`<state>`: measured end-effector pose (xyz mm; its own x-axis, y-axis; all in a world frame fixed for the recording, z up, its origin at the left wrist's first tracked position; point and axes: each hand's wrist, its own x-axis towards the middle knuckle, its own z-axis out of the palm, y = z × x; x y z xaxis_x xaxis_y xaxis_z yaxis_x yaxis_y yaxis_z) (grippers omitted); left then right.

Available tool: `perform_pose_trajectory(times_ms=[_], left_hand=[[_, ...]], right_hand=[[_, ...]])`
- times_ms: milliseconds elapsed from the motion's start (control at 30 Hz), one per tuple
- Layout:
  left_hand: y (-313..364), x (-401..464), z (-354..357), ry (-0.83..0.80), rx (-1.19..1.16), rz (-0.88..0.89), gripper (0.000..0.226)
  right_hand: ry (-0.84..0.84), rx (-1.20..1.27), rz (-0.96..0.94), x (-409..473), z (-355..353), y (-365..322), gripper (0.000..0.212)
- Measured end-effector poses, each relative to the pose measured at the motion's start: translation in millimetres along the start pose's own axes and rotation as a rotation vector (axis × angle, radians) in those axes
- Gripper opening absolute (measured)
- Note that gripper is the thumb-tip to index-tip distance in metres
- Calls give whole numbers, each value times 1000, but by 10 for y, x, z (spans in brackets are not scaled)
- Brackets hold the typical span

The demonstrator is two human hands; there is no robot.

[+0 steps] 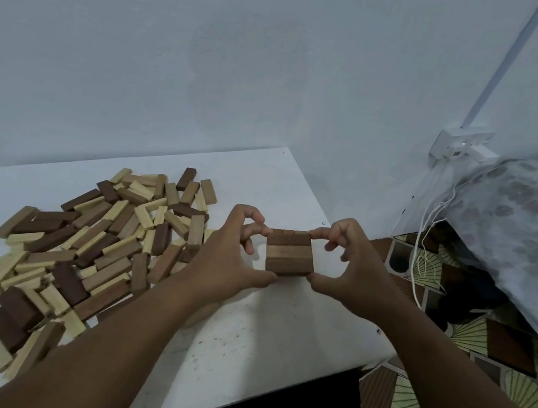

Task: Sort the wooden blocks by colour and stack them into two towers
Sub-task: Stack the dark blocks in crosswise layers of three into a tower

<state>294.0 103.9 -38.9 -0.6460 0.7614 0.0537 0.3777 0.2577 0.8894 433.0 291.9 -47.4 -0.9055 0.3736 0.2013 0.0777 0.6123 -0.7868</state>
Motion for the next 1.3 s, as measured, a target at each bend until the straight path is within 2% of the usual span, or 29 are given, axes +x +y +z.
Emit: perform_pose_trajectory(times_ms=[500,667,800,1000,1133,1300], left_hand=[[-181,336,104,23,72,-36,83],[-163,175,113,47,101,-62,112],[-131,-5,335,186,-39,-126,95],[-254,-61,749,245,-146,-158,77],[-310,-63,779,249,-139,-142,65],[-326,-84,804,247,-68,-76,56]], right_hand=[[-11,15,51,287,103,366,59],[47,51,76,171,158,374,79],[155,50,129,-10,391,361,75],[96,-196,103,-59,527,346,72],[29,-254,128,-46,531,362,74],[51,-294,83,-15,545,405,73]])
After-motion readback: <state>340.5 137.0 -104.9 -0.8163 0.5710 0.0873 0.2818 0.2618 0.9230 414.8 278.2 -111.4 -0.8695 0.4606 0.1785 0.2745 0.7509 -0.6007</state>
